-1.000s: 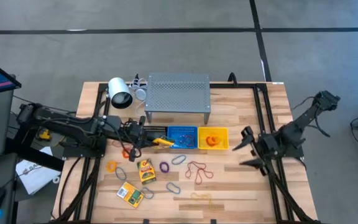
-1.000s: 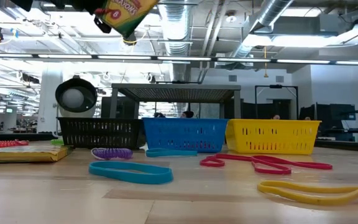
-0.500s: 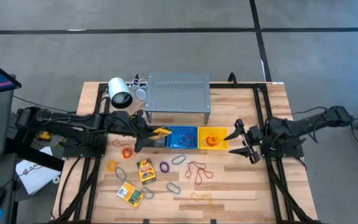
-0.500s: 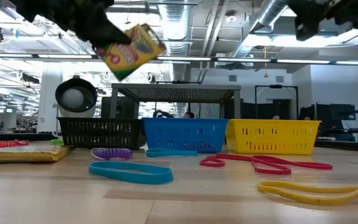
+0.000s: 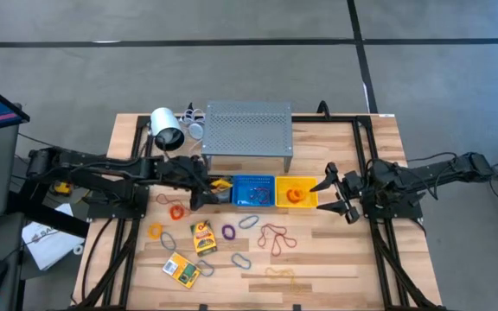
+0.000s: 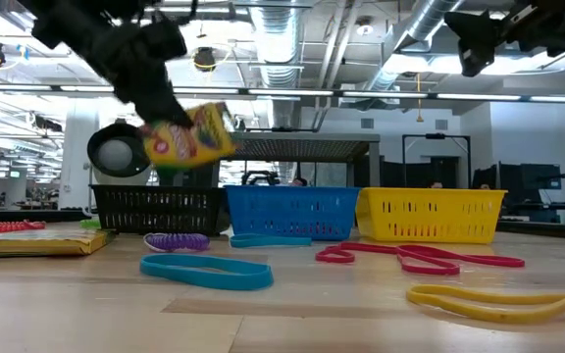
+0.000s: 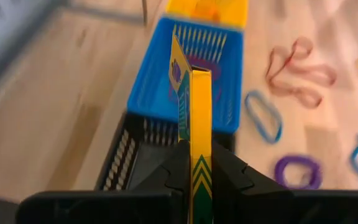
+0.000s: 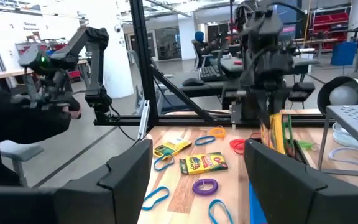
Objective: Pick & Place Office Desk Supplies
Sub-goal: Put the right box of crayons into the black bin
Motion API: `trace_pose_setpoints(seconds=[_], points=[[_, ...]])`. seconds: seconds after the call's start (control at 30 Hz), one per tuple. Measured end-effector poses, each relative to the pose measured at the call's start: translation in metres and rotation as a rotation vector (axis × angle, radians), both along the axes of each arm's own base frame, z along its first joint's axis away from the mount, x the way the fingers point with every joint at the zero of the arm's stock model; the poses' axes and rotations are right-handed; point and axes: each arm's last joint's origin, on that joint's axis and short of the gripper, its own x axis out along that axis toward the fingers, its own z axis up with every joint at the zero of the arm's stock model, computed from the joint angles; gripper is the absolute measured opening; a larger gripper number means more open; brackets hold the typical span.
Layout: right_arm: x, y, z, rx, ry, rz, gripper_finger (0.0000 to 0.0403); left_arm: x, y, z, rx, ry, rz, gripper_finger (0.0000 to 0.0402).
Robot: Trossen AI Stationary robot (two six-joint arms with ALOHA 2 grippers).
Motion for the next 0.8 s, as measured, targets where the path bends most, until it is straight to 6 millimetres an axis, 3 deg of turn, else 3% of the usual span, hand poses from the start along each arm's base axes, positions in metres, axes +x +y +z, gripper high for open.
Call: trace_pose_setpoints(seconds=[0.23,0.8], points=[[0.0,0.0,0.0,-0.002,-0.001,-0.001,0.0249,0.01,0.004,-0.025,-0.008,0.131,0.016,0.0026],[0.0,0.0,-0.001,-0.006,0.004,-0.001,0.0249,0.005,0.004,-0.028,-0.028,0.192,0.015,0.0041]])
